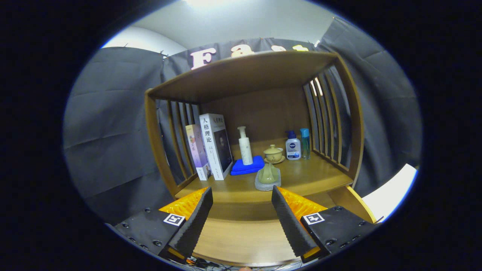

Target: Pull open the drawer, take out the items inside it, and place them on the countertop above the cabinet.

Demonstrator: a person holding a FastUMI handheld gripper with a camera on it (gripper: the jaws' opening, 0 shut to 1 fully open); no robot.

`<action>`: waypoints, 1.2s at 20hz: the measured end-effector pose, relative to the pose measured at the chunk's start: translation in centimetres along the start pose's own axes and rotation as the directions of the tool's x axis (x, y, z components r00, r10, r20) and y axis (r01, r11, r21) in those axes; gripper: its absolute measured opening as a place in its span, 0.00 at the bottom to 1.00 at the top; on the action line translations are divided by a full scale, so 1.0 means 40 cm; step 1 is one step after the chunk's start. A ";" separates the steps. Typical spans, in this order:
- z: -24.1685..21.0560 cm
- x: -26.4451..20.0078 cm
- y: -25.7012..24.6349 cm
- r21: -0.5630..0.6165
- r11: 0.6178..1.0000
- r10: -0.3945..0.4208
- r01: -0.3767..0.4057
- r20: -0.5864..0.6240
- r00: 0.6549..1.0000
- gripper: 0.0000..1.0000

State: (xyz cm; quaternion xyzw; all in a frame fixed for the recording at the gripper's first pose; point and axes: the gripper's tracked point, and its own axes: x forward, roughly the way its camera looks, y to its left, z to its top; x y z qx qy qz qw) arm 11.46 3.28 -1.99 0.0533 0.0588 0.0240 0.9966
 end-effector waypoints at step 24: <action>-0.426 -0.193 -0.069 -0.104 0.983 -0.154 0.152 -0.011 0.988 0.98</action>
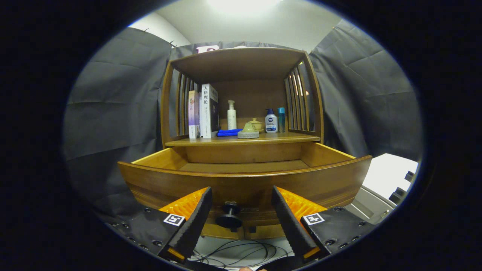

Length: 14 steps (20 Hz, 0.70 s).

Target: Pull open the drawer, take out the items inside it, and place them on the countertop above the cabinet.

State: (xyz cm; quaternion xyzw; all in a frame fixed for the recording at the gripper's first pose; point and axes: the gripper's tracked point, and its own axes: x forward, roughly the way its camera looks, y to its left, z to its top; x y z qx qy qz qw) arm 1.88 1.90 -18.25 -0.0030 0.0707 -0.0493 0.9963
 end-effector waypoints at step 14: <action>-0.001 0.078 0.017 0.007 1.000 -0.021 0.021 -0.016 1.000 0.98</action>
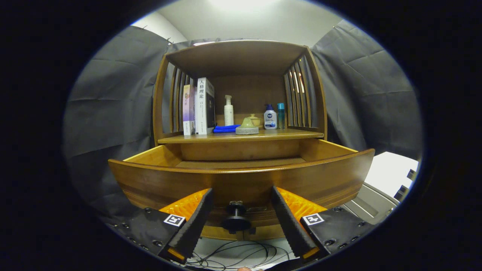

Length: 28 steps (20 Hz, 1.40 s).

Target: Pull open the drawer, take out the items inside it, and place them on the countertop above the cabinet.

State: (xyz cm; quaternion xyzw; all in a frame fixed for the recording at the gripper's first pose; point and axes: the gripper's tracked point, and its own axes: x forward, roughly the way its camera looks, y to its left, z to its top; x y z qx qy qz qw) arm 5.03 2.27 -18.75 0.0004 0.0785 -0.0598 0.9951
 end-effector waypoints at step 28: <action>0.072 0.452 0.007 0.008 1.000 -0.023 0.023 0.003 1.000 0.98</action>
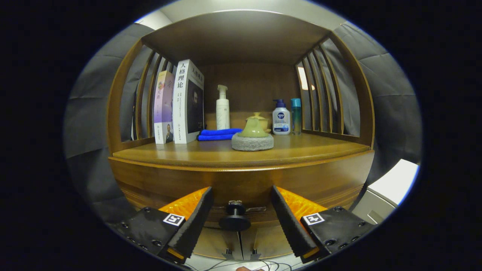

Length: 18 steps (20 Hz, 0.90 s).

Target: Pull open the drawer, take out the items inside it, and place them on the countertop above the cabinet.

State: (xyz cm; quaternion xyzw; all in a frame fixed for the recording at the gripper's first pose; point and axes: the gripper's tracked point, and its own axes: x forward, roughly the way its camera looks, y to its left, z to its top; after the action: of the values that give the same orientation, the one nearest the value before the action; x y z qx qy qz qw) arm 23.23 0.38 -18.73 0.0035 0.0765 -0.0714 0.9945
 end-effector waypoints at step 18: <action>0.343 -0.368 -0.018 0.000 0.996 0.088 -0.089 0.171 0.981 0.97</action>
State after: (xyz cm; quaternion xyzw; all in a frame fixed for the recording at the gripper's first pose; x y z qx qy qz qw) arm 10.81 1.52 -2.91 0.0045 -0.0093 -0.0274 0.9996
